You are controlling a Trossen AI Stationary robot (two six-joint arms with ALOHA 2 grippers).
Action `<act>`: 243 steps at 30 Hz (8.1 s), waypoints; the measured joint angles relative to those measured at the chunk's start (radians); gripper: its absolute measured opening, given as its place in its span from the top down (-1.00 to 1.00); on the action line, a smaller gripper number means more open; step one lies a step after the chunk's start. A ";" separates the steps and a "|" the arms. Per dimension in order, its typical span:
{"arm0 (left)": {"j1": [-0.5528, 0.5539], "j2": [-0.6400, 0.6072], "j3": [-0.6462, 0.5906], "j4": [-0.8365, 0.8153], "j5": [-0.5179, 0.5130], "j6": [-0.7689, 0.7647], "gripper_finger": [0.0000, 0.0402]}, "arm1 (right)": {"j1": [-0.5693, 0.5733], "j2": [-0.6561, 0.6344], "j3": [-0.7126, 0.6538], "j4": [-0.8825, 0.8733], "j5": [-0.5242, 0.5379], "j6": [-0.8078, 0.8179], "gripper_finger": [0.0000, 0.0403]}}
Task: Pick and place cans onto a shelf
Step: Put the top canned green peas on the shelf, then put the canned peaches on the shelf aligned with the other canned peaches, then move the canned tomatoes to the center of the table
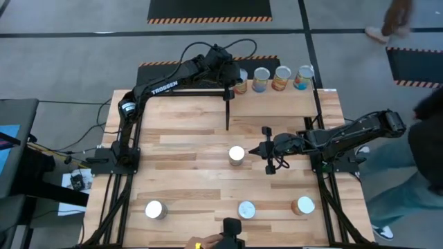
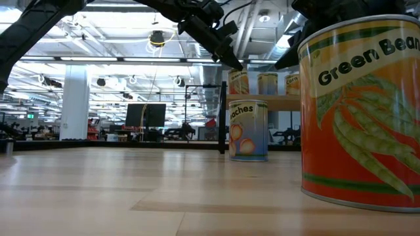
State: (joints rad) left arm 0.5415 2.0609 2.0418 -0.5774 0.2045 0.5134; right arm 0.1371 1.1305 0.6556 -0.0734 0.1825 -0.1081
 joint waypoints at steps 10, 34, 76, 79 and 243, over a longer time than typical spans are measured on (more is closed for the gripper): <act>0.002 0.000 0.000 -0.009 0.009 -0.004 0.96 | 0.000 0.000 0.000 0.000 0.000 0.000 0.96; -0.014 -0.136 0.014 -0.149 -0.026 -0.012 0.96 | -0.002 0.000 0.000 -0.033 0.001 -0.005 0.96; -0.146 -1.095 -1.668 1.109 -0.062 -0.338 1.00 | -0.008 0.280 0.231 -0.143 0.008 0.074 0.17; -0.146 -1.095 -1.668 1.108 -0.056 -0.339 1.00 | -0.007 0.324 0.280 -0.203 0.008 0.062 0.04; -1.251 -1.086 -1.279 -0.225 -0.239 -1.381 0.41 | -0.043 -0.174 -0.195 0.294 0.084 -0.023 0.93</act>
State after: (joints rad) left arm -0.7099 0.9747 0.7624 -0.8020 -0.0349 -0.8677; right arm 0.0940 0.9562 0.4606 0.2203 0.2668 -0.1310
